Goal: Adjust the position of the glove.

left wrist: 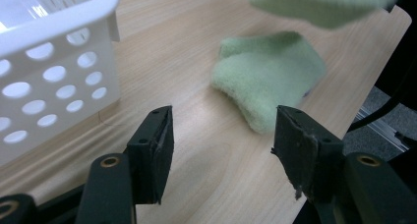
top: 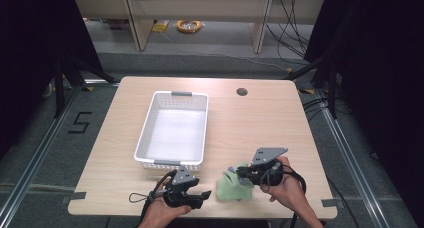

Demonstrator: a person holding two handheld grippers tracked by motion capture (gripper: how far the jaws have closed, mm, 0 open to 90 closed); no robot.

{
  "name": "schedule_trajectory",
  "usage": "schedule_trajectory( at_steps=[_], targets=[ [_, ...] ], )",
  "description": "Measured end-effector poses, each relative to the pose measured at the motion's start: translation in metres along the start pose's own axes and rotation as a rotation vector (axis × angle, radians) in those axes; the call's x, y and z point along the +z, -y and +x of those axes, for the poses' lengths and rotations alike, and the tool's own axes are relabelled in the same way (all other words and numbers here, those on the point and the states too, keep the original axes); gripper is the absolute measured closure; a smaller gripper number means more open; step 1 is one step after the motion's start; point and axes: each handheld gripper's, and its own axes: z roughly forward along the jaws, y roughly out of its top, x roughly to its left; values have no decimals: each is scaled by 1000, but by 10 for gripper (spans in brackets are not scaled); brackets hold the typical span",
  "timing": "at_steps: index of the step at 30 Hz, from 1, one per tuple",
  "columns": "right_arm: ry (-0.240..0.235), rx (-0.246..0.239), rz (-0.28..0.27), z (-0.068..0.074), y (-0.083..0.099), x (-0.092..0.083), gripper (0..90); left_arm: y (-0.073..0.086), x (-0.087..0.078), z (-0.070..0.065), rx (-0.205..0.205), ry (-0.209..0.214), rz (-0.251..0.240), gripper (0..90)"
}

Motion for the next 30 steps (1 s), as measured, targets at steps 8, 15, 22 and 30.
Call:
schedule_trajectory(
  at_steps=[8, 15, 22, 30],
  targets=[
    [-63, -53, 24, 14, -3, 12, 857, -4, -2, -6, 4, 44, -23, 419],
    [-69, -79, 38, 17, -5, 15, 856, -8, -3, -11, 26, 85, -35, 452],
    [-85, -99, 44, 20, -5, 18, 855, -12, -4, -13, 36, 111, -39, 476],
    [-105, -148, 29, 25, -13, 19, 855, -15, 2, -21, 78, 156, -30, 596]
  ],
)
